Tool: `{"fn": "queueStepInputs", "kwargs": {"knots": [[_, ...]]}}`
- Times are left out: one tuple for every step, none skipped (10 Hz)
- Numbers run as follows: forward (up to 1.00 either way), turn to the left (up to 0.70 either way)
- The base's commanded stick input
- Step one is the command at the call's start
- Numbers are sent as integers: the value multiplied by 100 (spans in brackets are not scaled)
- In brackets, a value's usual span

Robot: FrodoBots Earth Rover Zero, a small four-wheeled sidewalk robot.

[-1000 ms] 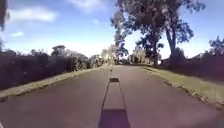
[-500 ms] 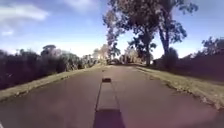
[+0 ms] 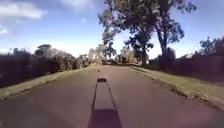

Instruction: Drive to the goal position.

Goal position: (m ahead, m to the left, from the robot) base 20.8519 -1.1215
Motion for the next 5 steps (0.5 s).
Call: {"fn": "queueStepInputs", "kwargs": {"knots": [[100, 0], [100, 0], [100, 0], [100, 0], [100, 0]]}}
